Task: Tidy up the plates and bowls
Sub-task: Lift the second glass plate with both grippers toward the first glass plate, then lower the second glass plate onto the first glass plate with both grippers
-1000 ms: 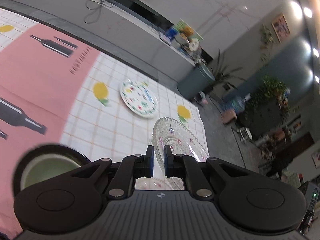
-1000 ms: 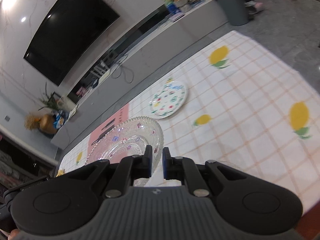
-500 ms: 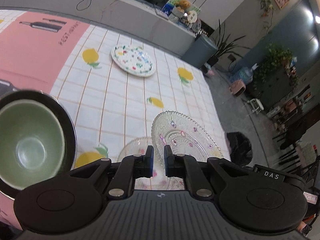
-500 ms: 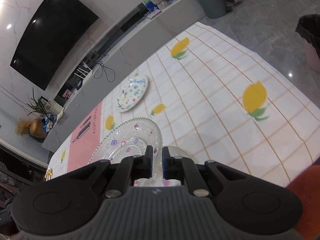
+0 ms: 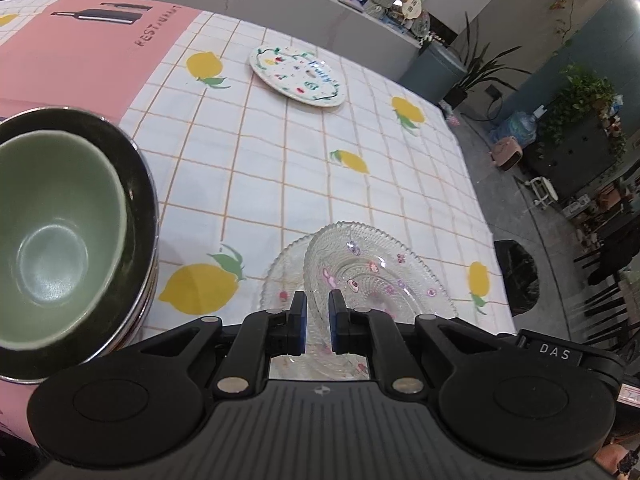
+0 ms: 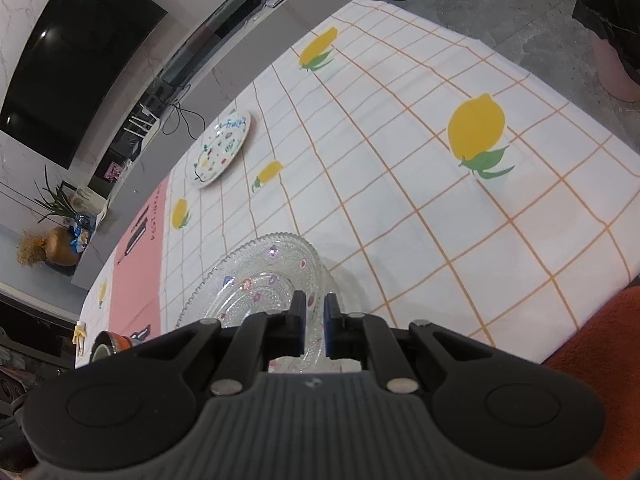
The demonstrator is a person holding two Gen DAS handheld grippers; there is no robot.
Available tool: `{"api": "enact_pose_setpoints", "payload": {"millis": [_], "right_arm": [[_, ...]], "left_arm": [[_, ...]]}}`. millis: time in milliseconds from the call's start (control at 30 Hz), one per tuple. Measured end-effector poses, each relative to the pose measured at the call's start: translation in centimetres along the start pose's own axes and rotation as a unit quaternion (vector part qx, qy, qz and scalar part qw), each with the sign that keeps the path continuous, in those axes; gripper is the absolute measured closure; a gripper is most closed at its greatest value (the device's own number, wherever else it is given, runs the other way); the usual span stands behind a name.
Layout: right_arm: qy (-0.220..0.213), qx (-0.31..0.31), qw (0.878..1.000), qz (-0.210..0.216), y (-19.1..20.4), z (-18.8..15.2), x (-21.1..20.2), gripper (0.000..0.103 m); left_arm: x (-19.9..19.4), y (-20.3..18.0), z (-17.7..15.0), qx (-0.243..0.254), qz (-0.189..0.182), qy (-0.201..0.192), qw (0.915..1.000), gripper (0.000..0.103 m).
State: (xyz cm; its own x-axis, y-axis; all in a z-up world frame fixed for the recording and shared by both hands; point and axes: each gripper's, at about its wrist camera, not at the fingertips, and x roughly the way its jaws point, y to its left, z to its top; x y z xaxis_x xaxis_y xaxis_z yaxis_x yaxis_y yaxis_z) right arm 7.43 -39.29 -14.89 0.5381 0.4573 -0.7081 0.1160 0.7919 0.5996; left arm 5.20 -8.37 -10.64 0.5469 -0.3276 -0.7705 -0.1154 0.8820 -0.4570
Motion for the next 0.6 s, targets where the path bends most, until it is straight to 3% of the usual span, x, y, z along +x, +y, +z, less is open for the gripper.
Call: {"api": "enact_pose_setpoints", "payload": {"millis": [600], "right_arm": [[-0.002, -0.076, 0.995, -0.058, 1.4, -1.3, 1.8, 0.096]], "left_arm": [[1.6, 0.3, -0.8, 0.019, 0.036, 0.022, 0.9989, 0.089]]}}
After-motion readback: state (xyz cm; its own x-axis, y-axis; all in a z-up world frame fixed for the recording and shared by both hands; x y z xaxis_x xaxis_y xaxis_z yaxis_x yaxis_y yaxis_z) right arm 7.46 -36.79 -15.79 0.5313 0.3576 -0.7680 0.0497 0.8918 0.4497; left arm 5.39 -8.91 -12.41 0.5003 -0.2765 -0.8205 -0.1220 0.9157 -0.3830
